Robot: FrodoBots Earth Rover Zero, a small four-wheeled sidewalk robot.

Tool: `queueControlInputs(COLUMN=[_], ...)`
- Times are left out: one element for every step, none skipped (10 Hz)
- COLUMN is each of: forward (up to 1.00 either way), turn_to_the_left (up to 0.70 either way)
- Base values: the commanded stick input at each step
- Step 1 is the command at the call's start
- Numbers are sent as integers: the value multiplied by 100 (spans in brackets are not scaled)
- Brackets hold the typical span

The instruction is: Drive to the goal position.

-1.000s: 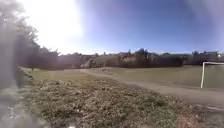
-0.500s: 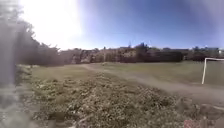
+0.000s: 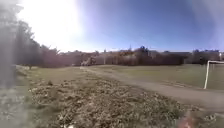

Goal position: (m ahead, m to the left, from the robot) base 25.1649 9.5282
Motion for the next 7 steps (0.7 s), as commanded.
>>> queueControlInputs(forward=[70, 70, 70, 70, 70, 70, 70], turn_to_the_left=[0, 0, 0, 0, 0, 0, -7])
